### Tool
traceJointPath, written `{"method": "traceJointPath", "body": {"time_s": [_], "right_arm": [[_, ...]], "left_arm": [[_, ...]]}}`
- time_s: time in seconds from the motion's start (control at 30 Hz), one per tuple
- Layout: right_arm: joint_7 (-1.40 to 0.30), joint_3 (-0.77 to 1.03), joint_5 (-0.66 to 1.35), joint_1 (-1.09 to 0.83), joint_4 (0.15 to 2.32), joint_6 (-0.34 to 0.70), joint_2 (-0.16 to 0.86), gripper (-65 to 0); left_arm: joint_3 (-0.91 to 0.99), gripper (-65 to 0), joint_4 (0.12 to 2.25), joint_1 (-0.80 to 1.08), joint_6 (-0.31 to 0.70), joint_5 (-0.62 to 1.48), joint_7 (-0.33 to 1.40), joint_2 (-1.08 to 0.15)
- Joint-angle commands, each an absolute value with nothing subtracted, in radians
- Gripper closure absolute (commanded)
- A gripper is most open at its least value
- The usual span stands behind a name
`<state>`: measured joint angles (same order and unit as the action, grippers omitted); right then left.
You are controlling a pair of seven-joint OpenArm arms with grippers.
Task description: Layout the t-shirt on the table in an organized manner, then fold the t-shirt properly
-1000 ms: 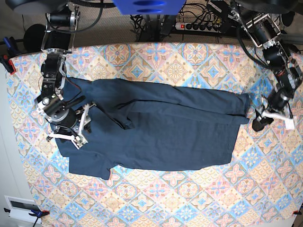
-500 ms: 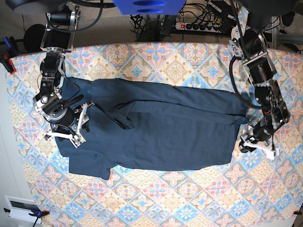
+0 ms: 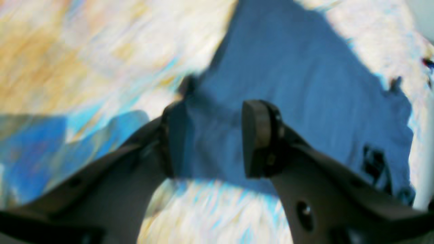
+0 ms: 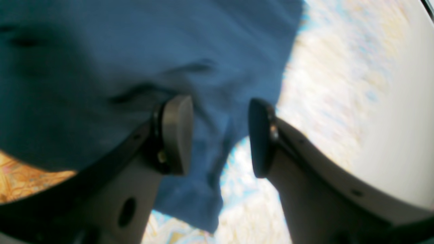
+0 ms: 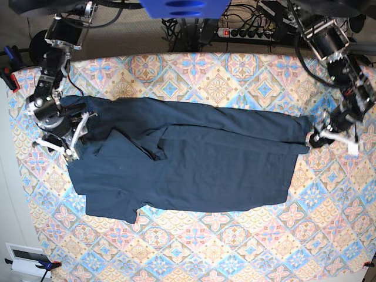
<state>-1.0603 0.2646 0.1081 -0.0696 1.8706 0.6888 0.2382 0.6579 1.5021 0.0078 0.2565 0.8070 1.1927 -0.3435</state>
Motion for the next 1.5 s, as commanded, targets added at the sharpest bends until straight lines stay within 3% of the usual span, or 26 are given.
{"method": "traceJointPath", "body": {"time_s": [0.0,0.23,0.47,0.87,0.93,1.1,1.33,1.47], "right_arm": [[-1.046,0.277,0.163,-0.082,1.886,0.698,0.245,-26.7],[-1.044,0.292,0.265,-0.127,1.886,0.698,0.245,-26.7],[-1.044,0.294,0.266,-0.131,1.886,0.698,0.245,-26.7],[-1.044,0.295,0.271,-0.18,1.936,0.698,0.246,-26.5],[-1.044,0.3,0.271,-0.194,1.943,0.698,0.246,-26.4],[-1.055,0.435,0.325,-0.242,1.939,0.698,0.246,-26.6],[-1.207,0.705,0.601,-0.271,1.896,0.698,0.243,-26.8],[-1.277,0.799,0.71,-0.265,1.814,0.698,0.243,-30.8]], "left_arm": [[0.687,-27.0,1.544,0.018,0.263,0.854,1.182,-0.346],[0.839,-27.1,1.538,0.093,0.263,0.868,1.181,-0.223],[0.837,-27.1,1.471,0.074,0.2,0.869,1.152,-0.166],[0.759,-26.1,1.425,-0.019,0.197,0.805,1.112,-0.117],[0.759,-22.7,1.409,-0.041,0.197,0.797,1.112,-0.108],[0.765,0.0,1.408,-0.047,0.206,0.814,1.106,-0.114],[0.768,0.0,1.408,-0.039,0.206,0.817,1.106,-0.151],[0.768,0.0,1.42,-0.022,0.206,0.819,1.104,-0.179]]}}
